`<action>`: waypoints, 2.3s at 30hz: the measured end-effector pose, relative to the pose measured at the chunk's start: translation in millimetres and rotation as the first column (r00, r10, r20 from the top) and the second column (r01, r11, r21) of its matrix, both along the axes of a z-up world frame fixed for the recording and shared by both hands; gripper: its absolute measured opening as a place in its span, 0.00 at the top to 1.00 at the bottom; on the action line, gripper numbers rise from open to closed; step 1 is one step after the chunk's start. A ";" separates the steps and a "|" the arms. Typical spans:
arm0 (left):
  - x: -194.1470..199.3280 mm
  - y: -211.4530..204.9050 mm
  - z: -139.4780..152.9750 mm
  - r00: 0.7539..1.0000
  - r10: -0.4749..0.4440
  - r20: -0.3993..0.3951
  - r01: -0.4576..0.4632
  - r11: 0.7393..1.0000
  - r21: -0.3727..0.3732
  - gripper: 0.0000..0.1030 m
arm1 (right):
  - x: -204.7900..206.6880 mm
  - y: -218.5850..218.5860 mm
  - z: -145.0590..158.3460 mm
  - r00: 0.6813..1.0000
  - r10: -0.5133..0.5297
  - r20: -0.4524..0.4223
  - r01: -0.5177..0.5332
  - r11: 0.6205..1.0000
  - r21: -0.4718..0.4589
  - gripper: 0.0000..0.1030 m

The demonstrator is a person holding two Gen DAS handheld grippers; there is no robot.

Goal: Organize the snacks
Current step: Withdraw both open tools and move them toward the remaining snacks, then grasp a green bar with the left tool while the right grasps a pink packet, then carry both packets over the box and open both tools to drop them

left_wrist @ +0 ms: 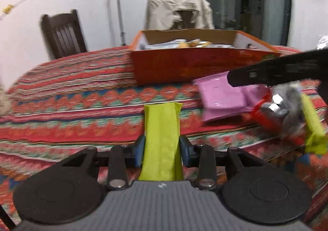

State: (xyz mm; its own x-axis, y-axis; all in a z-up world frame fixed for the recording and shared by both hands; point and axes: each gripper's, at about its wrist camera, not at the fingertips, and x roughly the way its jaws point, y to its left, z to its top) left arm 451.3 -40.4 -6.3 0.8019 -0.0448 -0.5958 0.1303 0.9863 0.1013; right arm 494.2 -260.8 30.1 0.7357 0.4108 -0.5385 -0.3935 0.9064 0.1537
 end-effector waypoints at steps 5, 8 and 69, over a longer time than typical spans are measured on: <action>-6.8 25.2 -0.9 0.995 0.094 0.039 -0.095 0.996 0.004 0.64 | 35.1 50.9 -24.7 0.999 -0.021 -0.035 0.015 0.987 -0.162 0.14; -2.8 38.9 2.2 0.992 0.123 0.030 -0.122 0.992 -0.045 0.64 | 37.2 76.1 -38.1 0.999 -0.002 -0.045 -0.007 0.976 -0.216 0.16; 239.3 -40.9 53.7 0.993 -0.044 -0.109 0.003 0.938 -0.347 0.45 | 212.8 -19.0 -12.8 0.978 -0.113 -0.174 0.092 0.988 -0.127 0.40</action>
State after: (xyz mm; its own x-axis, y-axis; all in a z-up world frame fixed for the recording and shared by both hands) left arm 690.6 -81.3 47.4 0.7263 -0.2821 -0.6269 0.1444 0.9542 -0.2622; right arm 707.0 -279.8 17.2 0.6575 0.2641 -0.7057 -0.2730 0.9564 0.1037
